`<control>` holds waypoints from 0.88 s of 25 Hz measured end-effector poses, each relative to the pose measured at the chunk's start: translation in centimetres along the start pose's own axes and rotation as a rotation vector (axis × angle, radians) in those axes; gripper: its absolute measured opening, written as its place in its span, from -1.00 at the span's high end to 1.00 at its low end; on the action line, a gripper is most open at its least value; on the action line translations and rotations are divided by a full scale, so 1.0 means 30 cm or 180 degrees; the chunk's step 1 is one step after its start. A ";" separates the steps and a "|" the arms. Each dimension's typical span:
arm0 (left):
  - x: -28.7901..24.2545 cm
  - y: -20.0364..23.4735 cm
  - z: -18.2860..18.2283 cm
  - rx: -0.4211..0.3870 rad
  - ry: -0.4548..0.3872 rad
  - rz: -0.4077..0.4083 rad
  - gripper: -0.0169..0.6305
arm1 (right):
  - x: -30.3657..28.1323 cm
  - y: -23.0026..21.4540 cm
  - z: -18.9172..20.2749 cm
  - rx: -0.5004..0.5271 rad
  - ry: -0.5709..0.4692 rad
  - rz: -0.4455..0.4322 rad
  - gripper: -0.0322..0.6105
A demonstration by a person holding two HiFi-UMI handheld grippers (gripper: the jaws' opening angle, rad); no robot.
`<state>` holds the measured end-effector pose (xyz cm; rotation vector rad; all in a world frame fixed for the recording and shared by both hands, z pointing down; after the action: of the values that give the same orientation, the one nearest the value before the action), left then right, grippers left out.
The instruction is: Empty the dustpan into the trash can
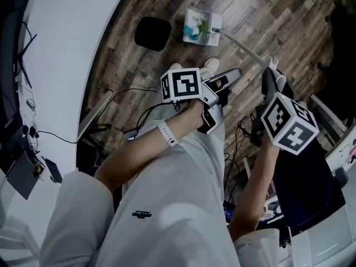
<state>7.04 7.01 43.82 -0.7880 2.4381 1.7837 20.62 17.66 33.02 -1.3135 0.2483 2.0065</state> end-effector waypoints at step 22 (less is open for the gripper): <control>-0.177 0.027 0.139 0.1731 0.0283 0.0656 0.27 | 0.201 0.094 0.097 -0.0150 -0.0156 0.0103 0.55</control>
<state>10.22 12.97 44.71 -0.5855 2.9394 1.0386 15.31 19.85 28.57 -1.2951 0.2018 2.0804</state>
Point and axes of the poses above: the fingertips, and each gripper's own axes: x backward along the fingers, y to its left, z out of its underside, the point moved 9 cm from there along x, backward along the fingers, and after that the axes turned 5 degrees about -z, right-handed, at the moved point
